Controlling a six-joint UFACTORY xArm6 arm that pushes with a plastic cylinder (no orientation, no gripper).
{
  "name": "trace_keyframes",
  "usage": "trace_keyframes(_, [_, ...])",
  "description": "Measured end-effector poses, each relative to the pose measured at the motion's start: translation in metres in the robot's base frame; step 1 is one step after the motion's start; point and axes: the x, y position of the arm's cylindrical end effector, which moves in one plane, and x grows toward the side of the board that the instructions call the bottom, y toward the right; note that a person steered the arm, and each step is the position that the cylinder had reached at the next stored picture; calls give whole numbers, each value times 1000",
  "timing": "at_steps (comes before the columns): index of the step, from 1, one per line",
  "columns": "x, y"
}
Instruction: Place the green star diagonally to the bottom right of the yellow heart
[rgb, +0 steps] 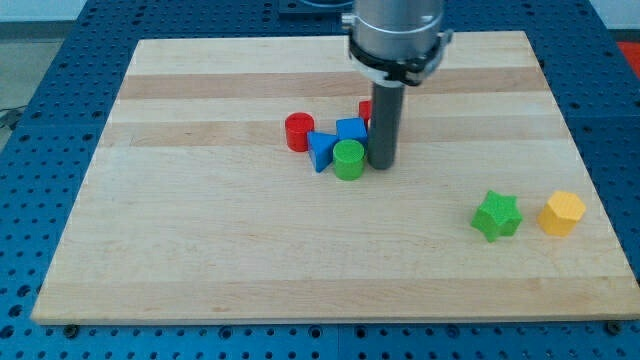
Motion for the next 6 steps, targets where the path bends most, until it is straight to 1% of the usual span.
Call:
trace_keyframes(1, [107,51])
trace_keyframes(2, [169,84])
trace_keyframes(3, [151,113])
trace_keyframes(5, [77,119])
trace_keyframes(6, [70,110])
